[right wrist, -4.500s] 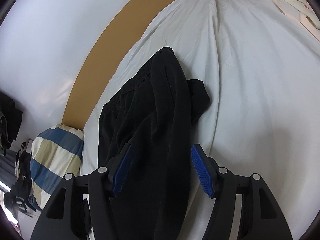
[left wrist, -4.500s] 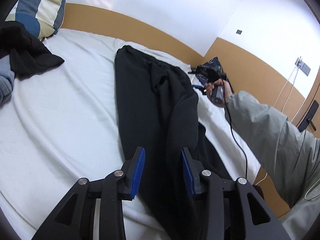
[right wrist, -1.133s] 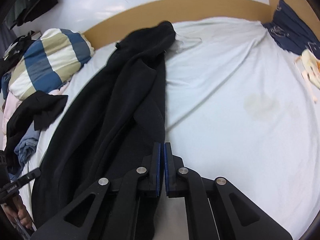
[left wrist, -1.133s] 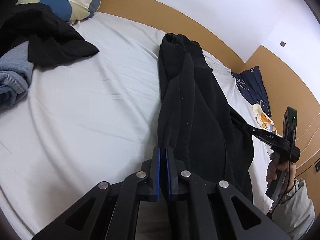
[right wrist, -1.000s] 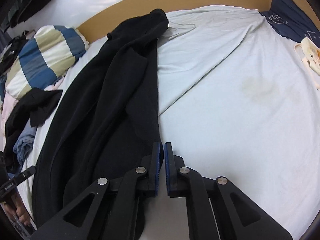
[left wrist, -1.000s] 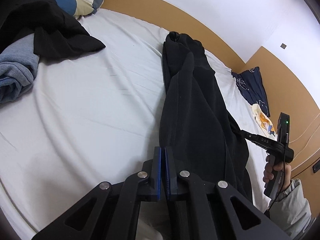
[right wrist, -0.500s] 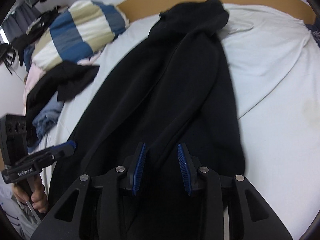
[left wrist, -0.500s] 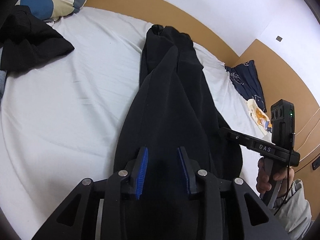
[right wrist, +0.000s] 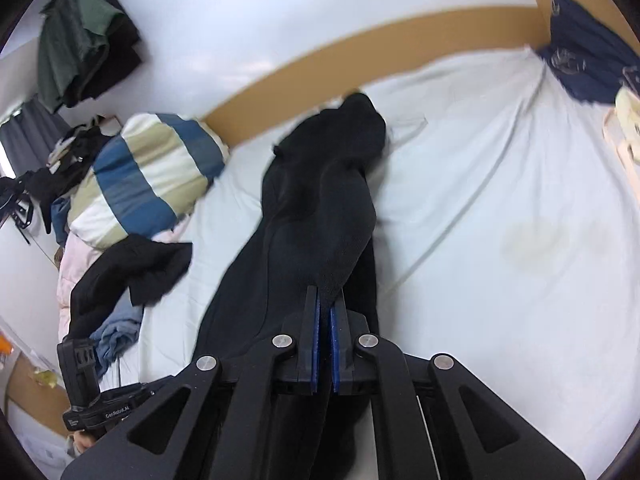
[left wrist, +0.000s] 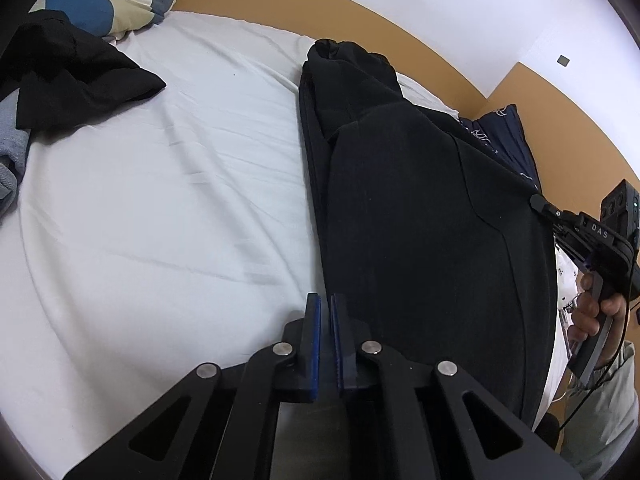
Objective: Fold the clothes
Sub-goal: 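Pinch and straighten the stacked legs with the left gripper while right grips the hem, then open both grippers and release the black sweatpants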
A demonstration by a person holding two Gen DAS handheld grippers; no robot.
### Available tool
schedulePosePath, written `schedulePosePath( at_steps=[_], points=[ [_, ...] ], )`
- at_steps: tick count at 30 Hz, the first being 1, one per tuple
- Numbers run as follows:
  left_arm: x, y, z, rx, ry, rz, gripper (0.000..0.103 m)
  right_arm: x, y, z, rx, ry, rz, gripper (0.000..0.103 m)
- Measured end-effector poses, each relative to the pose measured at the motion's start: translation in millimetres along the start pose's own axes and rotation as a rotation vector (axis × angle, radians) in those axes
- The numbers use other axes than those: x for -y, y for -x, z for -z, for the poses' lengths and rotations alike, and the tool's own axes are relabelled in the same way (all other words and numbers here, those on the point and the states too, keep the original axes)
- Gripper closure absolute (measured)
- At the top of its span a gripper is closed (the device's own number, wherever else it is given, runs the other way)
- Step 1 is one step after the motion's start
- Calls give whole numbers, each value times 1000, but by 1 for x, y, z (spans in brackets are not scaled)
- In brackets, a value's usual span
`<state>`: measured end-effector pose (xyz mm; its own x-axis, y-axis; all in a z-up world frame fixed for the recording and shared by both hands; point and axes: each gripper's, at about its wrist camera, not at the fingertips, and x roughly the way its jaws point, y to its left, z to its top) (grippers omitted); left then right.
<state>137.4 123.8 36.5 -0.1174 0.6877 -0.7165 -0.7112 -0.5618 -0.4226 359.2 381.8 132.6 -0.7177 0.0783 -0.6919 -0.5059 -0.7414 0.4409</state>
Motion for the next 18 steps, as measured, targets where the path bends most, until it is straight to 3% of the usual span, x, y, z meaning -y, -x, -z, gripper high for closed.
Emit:
schedulePosePath(
  at_steps=[2, 6, 12, 18],
  points=[
    [4, -2, 3, -12, -18, -7, 98, 5, -24, 7, -122, -3, 45, 87],
    [10, -1, 7, -22, -44, -13, 93, 11, -13, 31, -95, -33, -21, 64],
    [9, 3, 8, -20, -54, -5, 88, -3, 15, 78, -118, 62, -76, 63],
    [11, 4, 15, 4, -41, -31, 81, -28, 17, 115, -116, 207, 0, 63]
  ],
)
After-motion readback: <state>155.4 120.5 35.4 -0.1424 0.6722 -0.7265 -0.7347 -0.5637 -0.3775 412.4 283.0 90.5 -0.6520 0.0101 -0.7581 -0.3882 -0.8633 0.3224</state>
